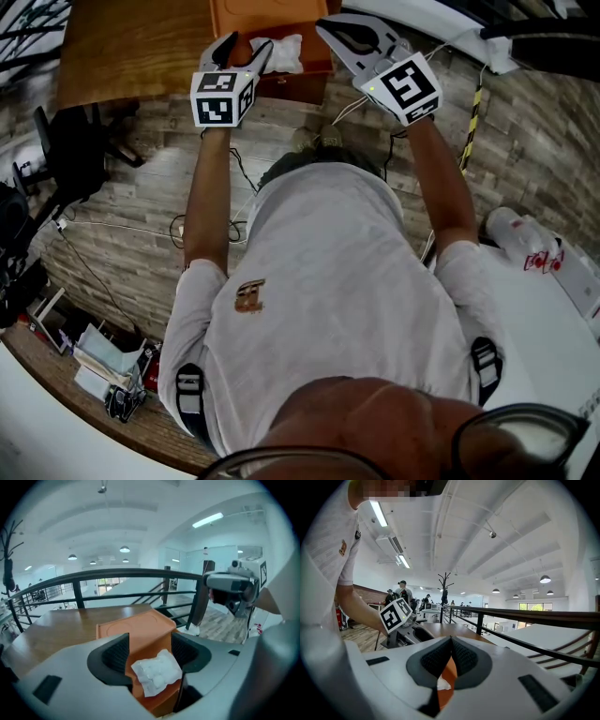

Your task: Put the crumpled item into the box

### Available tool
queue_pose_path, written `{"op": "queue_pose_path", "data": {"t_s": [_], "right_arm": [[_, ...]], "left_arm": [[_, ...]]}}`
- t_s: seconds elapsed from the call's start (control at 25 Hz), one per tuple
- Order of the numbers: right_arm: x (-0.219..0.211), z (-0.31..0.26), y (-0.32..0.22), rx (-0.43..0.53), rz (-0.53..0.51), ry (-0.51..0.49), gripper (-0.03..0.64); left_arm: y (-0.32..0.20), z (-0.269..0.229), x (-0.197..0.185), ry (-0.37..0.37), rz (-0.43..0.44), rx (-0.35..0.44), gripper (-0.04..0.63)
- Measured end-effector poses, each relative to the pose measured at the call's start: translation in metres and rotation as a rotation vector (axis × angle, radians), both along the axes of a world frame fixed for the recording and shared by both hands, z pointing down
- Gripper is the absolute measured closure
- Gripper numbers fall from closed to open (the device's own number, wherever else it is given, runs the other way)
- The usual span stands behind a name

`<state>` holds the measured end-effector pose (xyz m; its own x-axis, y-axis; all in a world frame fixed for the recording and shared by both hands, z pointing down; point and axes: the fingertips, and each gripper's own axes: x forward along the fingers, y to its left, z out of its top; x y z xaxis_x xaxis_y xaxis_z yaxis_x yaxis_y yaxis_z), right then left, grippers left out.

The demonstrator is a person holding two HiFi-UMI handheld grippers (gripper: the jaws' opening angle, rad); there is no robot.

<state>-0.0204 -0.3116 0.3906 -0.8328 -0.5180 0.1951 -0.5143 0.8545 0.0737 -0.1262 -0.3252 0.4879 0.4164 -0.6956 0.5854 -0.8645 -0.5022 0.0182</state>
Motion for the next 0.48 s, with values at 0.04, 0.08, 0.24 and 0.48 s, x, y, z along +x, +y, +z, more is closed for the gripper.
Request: {"op": "queue_pose_path", "data": {"t_s": [0.04,0.08,0.24,0.48], "right_arm": [[0.0,-0.001,0.001,-0.001,-0.001,-0.004,0.584],[0.0,-0.002,0.002,-0.001,-0.002,-0.007,0.584],[-0.002,-0.005,0.007,0.0,-0.003,-0.02,0.584],[-0.004,-0.014,0.013,0.004,-0.001,-0.044,0.584]], "left_arm": [[0.0,-0.01,0.002,0.031,-0.005,0.038,0.302],[0.001,-0.019,0.004,0.056,-0.006,0.068,0.302],[0.006,-0.044,0.012,0.118,-0.001,0.149,0.302],[0.013,-0.084,0.019,0.208,0.012,0.29,0.304]]}}
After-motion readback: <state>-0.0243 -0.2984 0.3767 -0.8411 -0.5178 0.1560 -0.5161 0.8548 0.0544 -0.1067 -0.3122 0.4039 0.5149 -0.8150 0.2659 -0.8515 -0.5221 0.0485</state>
